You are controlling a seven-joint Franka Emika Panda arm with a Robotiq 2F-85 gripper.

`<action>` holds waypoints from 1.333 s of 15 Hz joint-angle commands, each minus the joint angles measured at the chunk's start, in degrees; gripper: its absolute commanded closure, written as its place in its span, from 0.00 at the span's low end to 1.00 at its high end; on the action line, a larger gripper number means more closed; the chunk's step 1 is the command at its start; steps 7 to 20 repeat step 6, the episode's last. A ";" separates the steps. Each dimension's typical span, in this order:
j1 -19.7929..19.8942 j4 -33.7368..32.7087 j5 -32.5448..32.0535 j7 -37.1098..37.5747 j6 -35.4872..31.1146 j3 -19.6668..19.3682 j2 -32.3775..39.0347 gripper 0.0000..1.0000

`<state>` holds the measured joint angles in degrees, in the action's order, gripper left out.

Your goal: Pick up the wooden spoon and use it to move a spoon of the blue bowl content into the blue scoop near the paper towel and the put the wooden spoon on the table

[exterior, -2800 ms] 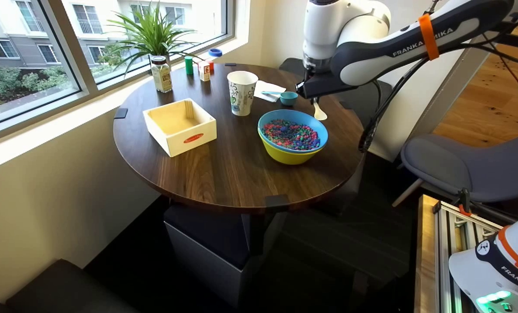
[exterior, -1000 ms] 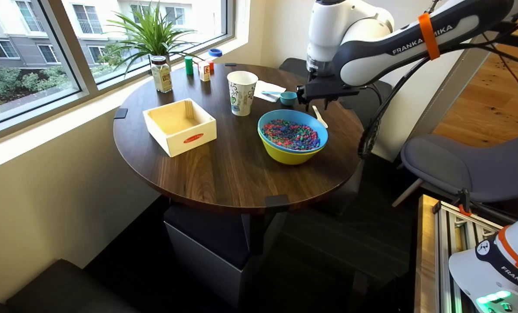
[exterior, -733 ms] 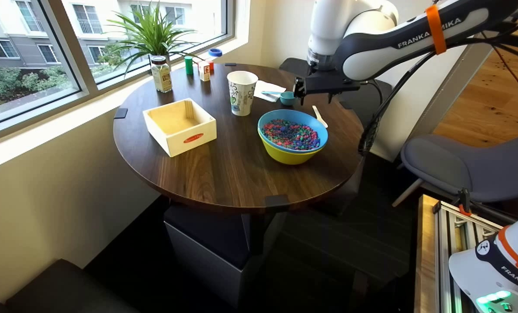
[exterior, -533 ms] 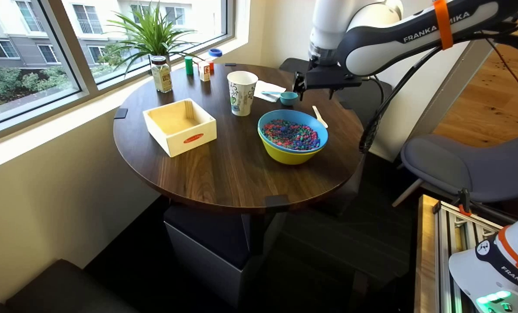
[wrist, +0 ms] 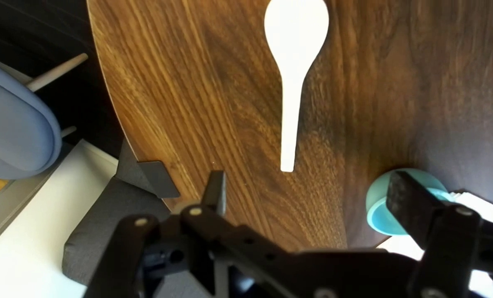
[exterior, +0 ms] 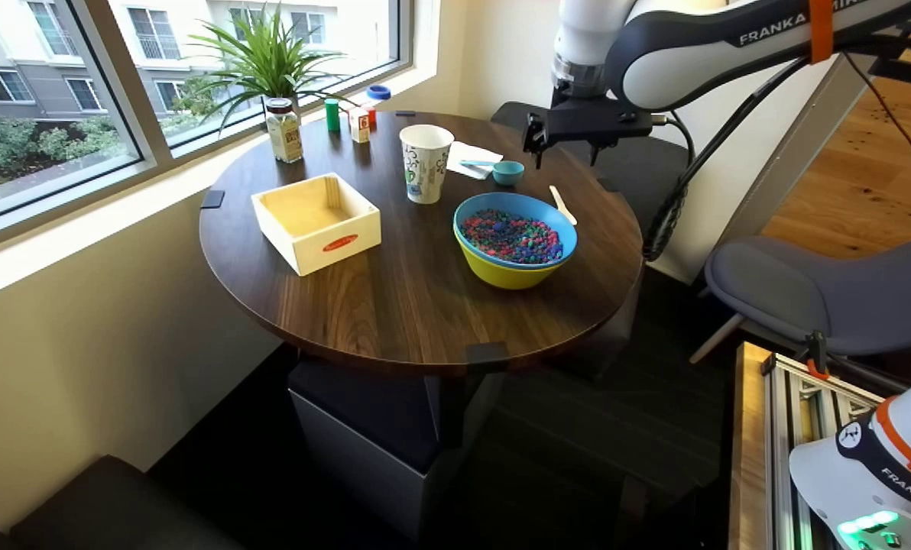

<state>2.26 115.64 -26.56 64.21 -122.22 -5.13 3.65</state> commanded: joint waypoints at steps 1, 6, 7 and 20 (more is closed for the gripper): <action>0.08 -0.13 0.06 -0.08 1.03 0.31 -0.42 0.00; 0.12 -0.13 0.13 -0.08 1.87 0.62 -1.17 0.00; 0.12 -0.13 0.13 -0.08 1.87 0.62 -1.17 0.00; 0.12 -0.13 0.13 -0.08 1.87 0.62 -1.17 0.00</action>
